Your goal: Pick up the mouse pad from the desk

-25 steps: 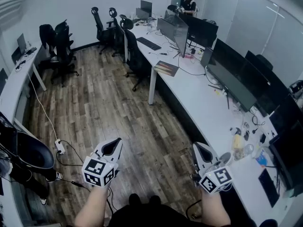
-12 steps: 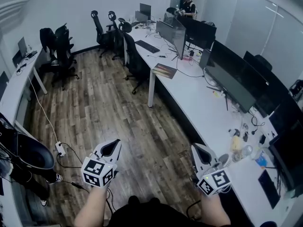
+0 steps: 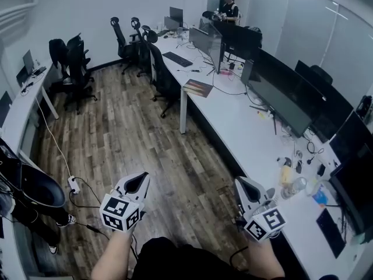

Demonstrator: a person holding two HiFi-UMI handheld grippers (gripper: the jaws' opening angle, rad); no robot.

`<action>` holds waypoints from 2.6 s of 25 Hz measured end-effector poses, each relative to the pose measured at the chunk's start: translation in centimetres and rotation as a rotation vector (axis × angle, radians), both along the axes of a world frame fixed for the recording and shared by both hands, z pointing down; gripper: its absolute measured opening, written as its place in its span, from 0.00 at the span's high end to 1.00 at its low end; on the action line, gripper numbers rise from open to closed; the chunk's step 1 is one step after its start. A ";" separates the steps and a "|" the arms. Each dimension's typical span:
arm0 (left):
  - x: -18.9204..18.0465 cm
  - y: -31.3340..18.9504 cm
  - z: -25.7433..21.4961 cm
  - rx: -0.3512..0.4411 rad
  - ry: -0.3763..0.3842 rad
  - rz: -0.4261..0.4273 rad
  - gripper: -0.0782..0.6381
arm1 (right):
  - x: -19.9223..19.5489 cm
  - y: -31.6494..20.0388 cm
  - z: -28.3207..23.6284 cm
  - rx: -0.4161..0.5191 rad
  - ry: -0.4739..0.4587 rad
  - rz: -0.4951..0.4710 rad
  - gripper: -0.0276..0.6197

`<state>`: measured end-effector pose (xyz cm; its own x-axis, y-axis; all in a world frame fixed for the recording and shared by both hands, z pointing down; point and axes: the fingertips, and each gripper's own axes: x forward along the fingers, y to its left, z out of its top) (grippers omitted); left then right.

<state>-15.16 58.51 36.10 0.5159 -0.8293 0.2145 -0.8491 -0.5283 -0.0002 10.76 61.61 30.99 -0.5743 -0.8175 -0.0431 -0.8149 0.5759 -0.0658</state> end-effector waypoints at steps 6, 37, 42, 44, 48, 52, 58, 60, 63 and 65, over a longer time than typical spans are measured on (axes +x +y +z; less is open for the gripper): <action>1.5 0.4 1.0 -0.024 -0.011 0.014 0.88 | 1.7 0.3 1.0 -0.026 -0.019 0.000 0.95; -9.3 -38.3 5.2 -0.073 0.069 0.104 0.88 | -12.4 -36.5 4.6 -0.144 0.012 0.028 0.95; -9.5 -41.8 5.1 -0.077 0.063 0.131 0.88 | -12.8 -39.9 5.0 -0.160 0.007 0.050 0.95; -9.7 -42.9 5.6 -0.086 0.059 0.133 0.88 | -12.9 -41.1 5.0 -0.160 0.007 0.052 0.95; -9.4 -45.3 5.9 -0.092 0.056 0.131 0.88 | -12.0 -43.7 5.5 -0.168 0.005 0.061 0.95; -9.3 -48.1 6.8 -0.114 0.042 0.118 0.88 | -11.4 -47.1 6.5 -0.184 -0.011 0.059 0.95; -8.2 -54.5 8.2 -0.136 0.017 0.092 0.88 | -9.9 -54.2 8.0 -0.203 -0.053 0.026 0.95; -7.2 -57.1 8.0 -0.138 0.011 0.086 0.88 | -9.0 -57.1 8.1 -0.205 -0.062 0.016 0.95; -5.2 -61.2 7.6 -0.143 0.003 0.085 0.88 | -7.3 -61.7 8.2 -0.217 -0.077 0.009 0.95; -3.7 -64.2 7.5 -0.149 -0.005 0.087 0.88 | -6.1 -64.8 8.3 -0.229 -0.083 -0.002 0.95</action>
